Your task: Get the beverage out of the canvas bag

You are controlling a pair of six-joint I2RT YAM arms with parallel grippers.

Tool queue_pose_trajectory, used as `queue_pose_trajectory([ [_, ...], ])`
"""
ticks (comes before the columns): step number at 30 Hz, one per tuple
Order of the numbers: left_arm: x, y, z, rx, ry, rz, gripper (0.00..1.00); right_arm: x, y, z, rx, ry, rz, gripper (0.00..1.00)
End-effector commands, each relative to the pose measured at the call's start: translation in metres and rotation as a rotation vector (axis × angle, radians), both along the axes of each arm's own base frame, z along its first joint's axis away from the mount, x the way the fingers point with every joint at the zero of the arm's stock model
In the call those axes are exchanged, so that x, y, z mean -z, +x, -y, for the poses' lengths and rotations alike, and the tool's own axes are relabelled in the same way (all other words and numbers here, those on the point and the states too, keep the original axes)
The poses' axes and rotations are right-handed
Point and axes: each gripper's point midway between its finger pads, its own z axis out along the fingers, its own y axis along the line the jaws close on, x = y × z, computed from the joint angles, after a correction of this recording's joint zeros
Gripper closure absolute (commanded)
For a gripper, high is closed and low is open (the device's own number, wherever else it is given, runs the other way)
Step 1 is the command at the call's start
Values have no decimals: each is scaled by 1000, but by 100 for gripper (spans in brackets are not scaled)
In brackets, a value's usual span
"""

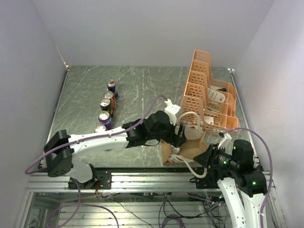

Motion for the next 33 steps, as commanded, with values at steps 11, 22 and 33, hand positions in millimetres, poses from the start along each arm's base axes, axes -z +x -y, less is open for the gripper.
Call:
queue_pose_trajectory([
  [11,58,-17,26,1,351,199,17,62,-31,-2,-37,-1,-245,74],
  [22,69,-17,1,-109,502,284,10,56,-26,-3,-52,2,-183,73],
  [33,113,-29,-15,-62,685,199,2,30,-8,0,-29,-17,-72,73],
])
